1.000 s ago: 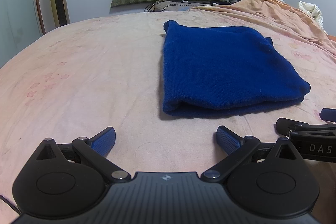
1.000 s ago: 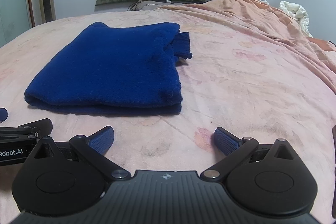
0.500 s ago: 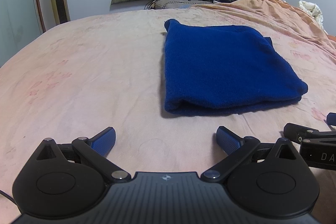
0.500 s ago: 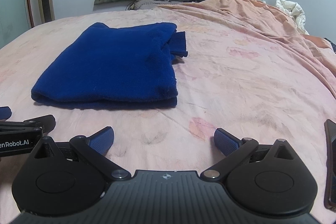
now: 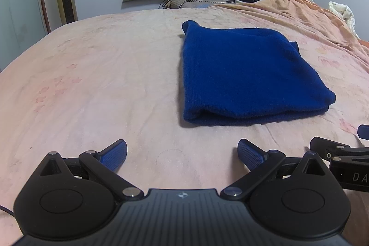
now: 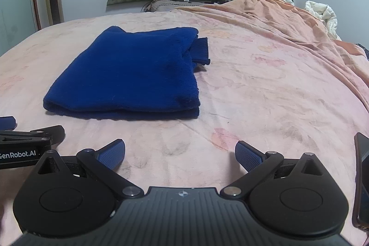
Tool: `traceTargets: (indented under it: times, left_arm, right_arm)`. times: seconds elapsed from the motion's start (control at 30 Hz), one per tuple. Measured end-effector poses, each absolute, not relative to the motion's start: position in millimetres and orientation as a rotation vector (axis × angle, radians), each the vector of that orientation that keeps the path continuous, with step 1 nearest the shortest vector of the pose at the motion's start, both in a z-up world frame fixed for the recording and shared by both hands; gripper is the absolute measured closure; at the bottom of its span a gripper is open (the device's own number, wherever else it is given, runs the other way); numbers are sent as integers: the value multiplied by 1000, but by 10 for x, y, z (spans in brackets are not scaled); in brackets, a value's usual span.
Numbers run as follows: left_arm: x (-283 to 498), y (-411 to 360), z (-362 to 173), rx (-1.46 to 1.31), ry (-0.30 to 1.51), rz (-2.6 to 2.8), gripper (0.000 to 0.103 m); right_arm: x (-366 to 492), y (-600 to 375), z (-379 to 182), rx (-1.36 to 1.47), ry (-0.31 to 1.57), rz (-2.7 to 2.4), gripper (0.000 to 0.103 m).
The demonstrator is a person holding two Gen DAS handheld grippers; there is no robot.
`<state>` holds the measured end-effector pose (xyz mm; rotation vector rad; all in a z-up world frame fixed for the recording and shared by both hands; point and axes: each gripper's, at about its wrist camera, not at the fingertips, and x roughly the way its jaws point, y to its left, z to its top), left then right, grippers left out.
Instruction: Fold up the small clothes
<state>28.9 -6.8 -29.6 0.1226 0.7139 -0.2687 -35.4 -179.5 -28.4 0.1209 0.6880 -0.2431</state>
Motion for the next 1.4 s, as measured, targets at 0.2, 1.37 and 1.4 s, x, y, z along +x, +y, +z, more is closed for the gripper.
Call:
traceTargets:
  times: [0.2, 1.37, 1.4]
  left_arm:
    - [281, -68, -287, 123, 718, -267, 0]
    - [277, -50, -291, 124, 725, -256, 0]
    - [276, -50, -292, 124, 726, -256, 0]
  right_arm:
    - [-363, -1776, -285, 118, 688, -240, 0]
    - [-362, -1740, -269, 90, 685, -225, 0]
    - [-362, -1741, -271, 90, 685, -225, 0]
